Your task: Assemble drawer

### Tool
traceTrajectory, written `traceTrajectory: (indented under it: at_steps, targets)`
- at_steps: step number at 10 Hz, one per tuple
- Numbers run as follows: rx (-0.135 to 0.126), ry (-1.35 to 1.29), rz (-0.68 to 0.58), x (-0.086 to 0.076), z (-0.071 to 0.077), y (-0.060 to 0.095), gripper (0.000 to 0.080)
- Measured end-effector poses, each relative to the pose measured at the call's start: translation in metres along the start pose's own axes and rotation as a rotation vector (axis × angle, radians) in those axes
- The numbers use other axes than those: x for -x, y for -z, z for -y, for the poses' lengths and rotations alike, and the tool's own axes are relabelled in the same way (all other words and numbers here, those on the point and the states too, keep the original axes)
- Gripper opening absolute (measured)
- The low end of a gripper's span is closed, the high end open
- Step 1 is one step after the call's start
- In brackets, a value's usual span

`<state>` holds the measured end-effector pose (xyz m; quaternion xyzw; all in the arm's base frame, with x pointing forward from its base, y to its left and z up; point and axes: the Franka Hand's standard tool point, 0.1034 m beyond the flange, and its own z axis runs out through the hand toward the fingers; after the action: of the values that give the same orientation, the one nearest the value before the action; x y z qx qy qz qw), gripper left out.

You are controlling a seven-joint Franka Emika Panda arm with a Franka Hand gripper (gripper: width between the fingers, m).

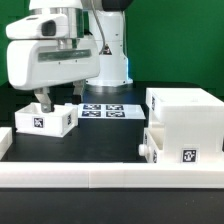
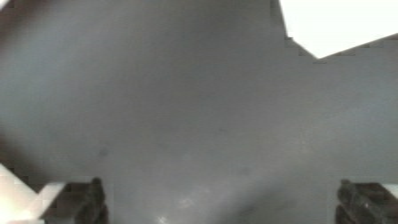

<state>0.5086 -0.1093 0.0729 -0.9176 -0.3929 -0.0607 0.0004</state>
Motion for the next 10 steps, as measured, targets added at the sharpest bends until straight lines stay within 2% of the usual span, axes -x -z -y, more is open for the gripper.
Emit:
traceTrajectory:
  at_steps: [6,8,10]
  targets:
    - [-0.004,-0.34,-0.01,0.0,0.001,0.0,0.0649]
    - [0.009,-0.555,-0.018,0.017,0.005,0.004,0.0649]
    - [0.0,-0.745,-0.015,0.026,0.012,0.006,0.0649]
